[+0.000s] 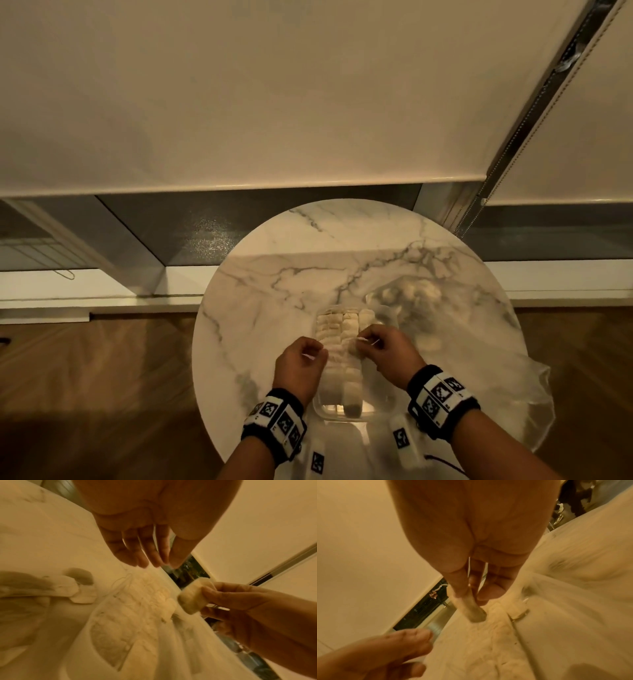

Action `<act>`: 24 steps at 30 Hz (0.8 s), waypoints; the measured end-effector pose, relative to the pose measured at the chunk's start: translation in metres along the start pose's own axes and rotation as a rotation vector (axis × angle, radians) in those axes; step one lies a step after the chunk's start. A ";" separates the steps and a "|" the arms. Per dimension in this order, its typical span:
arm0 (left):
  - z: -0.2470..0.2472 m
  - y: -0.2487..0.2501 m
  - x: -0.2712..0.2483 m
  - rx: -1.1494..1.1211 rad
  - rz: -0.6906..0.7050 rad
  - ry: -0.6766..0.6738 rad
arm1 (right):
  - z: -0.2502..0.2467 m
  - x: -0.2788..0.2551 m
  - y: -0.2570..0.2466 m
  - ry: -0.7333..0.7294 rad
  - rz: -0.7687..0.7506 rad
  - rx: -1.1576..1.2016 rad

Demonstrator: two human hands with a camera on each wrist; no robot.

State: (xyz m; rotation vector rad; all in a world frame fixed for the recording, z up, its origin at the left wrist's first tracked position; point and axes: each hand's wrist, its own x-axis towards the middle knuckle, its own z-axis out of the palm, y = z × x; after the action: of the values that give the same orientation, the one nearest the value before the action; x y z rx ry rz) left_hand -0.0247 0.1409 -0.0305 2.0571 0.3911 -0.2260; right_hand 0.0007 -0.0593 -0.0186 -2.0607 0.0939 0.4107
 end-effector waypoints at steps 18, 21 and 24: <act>0.014 -0.029 0.011 0.166 -0.154 -0.021 | -0.007 0.083 0.015 -0.027 0.145 -0.574; 0.013 -0.029 0.011 0.154 -0.155 -0.034 | -0.005 0.089 0.015 -0.009 0.133 -0.609; 0.012 -0.031 0.011 0.134 -0.155 -0.041 | -0.005 0.093 0.014 -0.002 0.133 -0.622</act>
State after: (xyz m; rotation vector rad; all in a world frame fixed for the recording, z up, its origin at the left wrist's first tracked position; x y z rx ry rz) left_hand -0.0256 0.1468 -0.0648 2.1508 0.5232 -0.3970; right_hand 0.0864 -0.0609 -0.0587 -2.6747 0.1120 0.5755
